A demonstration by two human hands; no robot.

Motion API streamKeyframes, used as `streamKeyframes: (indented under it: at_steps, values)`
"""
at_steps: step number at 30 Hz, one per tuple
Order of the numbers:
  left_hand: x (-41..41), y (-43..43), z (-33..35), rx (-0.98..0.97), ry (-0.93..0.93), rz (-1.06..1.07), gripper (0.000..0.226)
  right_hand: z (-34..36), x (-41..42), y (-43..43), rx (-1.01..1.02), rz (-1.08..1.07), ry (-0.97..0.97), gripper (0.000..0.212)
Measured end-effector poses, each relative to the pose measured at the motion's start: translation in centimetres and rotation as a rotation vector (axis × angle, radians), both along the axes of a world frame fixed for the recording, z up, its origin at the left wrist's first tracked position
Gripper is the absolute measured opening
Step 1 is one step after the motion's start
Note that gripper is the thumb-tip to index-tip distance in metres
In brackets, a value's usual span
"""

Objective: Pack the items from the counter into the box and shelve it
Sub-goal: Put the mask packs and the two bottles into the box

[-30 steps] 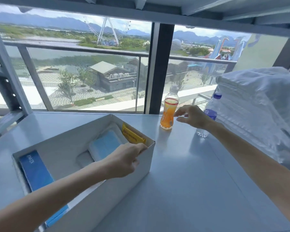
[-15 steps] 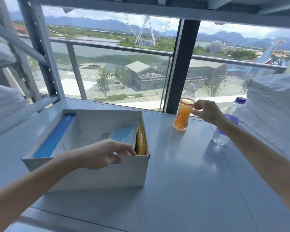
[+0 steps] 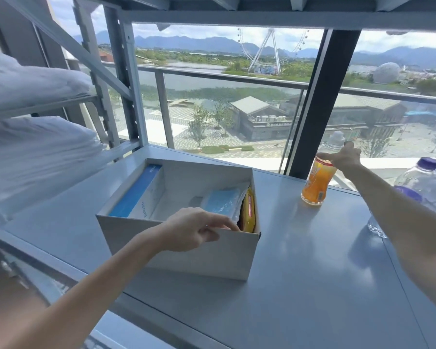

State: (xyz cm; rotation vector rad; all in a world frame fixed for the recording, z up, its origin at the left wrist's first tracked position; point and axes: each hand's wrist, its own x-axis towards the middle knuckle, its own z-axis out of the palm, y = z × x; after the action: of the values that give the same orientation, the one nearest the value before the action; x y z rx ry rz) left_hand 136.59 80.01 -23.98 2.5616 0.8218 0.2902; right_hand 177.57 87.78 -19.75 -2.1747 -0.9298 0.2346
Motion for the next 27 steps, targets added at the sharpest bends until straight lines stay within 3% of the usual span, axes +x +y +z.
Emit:
streamKeyframes:
  at_steps: [3,7,11,14,18,21,23,26,27]
  values:
    - [0.1,-0.5,-0.3,0.131,-0.034,0.014,0.030,0.2,0.5,0.3,-0.005,-0.062,0.091,0.082]
    - [0.1,-0.8,-0.6,0.292,-0.046,-0.031,0.025,-0.5,0.2,0.2,0.117,0.036,0.233,0.078]
    - [-1.6,-0.6,-0.8,0.348,-0.101,-0.083,0.029,-0.9,-1.4,-0.7,0.136,0.067,0.021,0.069]
    - [-5.4,0.7,-1.2,0.389,-0.122,-0.047,0.034,1.0,-2.4,-1.6,0.294,0.066,0.022,0.062]
    - [-9.6,2.9,-1.1,0.583,-0.098,0.025,0.054,6.9,-6.3,-3.0,0.580,0.303,0.158,0.051]
    - [-11.0,4.2,-0.4,0.704,-0.087,0.119,0.058,10.3,-11.2,-3.6,0.600,0.482,0.235,0.060]
    - [-11.3,4.8,0.2,0.732,-0.108,0.254,0.049,11.3,-14.9,-3.2,0.553,0.583,0.252,0.054]
    - [-11.6,5.9,0.3,0.662,-0.212,0.388,0.006,10.6,-20.3,-1.5,0.447,0.688,0.260,0.029]
    - [-11.7,6.6,0.2,0.598,-0.239,0.413,0.013,9.9,-22.0,-0.9,0.407,0.717,0.274,0.027]
